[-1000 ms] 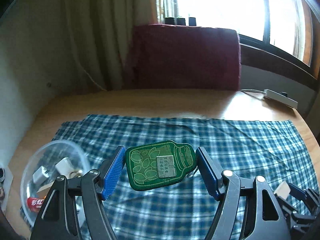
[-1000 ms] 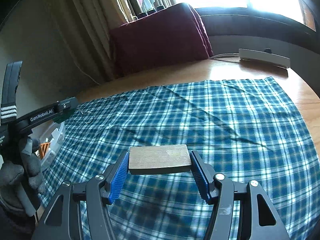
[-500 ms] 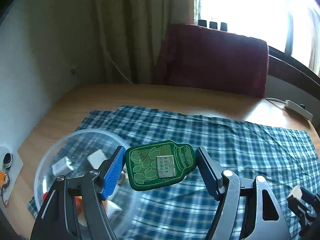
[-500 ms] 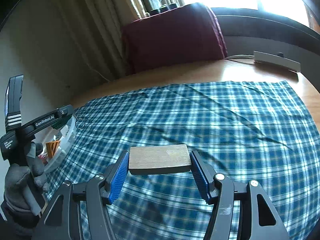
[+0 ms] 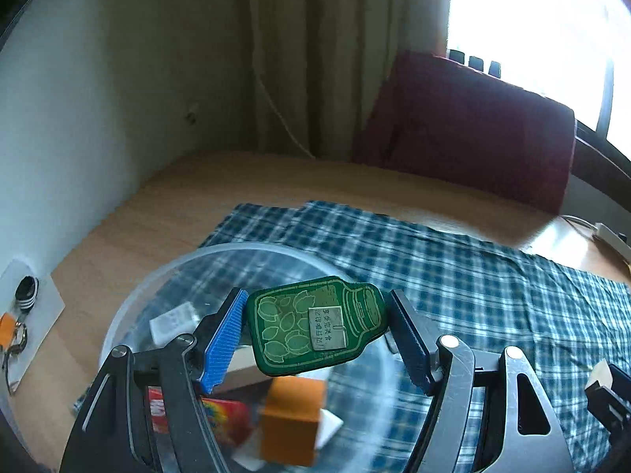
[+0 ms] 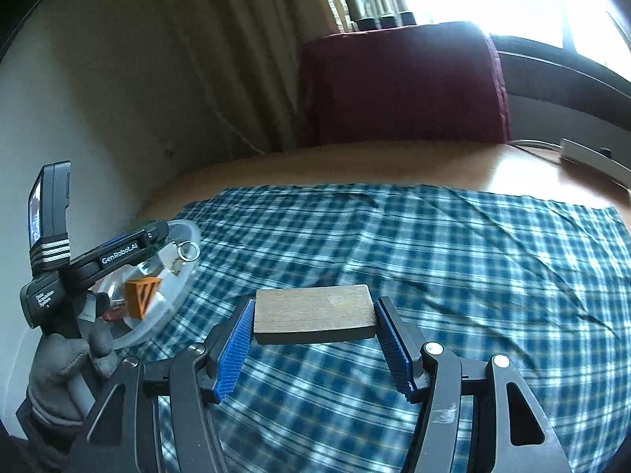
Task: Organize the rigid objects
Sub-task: 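Lower the green tag and brown block into the bowl and open both grippers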
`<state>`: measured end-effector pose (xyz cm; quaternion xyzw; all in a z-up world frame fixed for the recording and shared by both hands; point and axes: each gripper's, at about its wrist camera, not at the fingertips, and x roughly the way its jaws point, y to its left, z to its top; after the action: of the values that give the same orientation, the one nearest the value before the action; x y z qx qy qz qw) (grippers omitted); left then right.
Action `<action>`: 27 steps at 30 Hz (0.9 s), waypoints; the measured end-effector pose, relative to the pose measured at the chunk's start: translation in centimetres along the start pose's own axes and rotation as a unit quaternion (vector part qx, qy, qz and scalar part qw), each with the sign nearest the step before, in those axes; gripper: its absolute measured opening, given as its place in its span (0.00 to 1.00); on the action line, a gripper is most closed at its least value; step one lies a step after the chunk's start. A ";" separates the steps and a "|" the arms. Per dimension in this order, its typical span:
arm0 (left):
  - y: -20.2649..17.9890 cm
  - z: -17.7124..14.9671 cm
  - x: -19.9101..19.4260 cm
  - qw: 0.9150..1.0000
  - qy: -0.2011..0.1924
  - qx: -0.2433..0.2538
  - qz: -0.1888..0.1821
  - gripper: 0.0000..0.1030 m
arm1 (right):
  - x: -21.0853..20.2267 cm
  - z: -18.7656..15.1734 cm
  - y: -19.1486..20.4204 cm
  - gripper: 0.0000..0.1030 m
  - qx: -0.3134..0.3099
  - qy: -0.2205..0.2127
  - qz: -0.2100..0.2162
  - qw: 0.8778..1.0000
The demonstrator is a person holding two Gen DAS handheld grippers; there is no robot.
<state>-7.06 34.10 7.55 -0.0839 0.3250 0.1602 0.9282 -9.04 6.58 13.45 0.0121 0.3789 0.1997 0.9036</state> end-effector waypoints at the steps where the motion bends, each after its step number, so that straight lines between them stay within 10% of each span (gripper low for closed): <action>1: 0.3 0.0 0.1 1.000 0.000 -0.003 0.002 0.70 | 0.4 0.2 0.8 0.62 -0.004 0.001 0.003 1.000; 9: 3.8 -0.9 0.8 1.000 0.003 -0.029 0.010 0.70 | 3.7 1.0 3.6 0.62 -0.029 0.012 0.003 0.999; 27: 30.0 -2.0 -3.2 0.996 -0.006 -0.087 0.019 0.81 | 11.5 -0.3 8.2 0.62 -0.097 0.033 0.050 0.993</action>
<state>-21.13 60.88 6.42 -0.1569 0.3063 0.2057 0.9161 -4.86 18.37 6.82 -0.0637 0.3861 0.2808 0.8764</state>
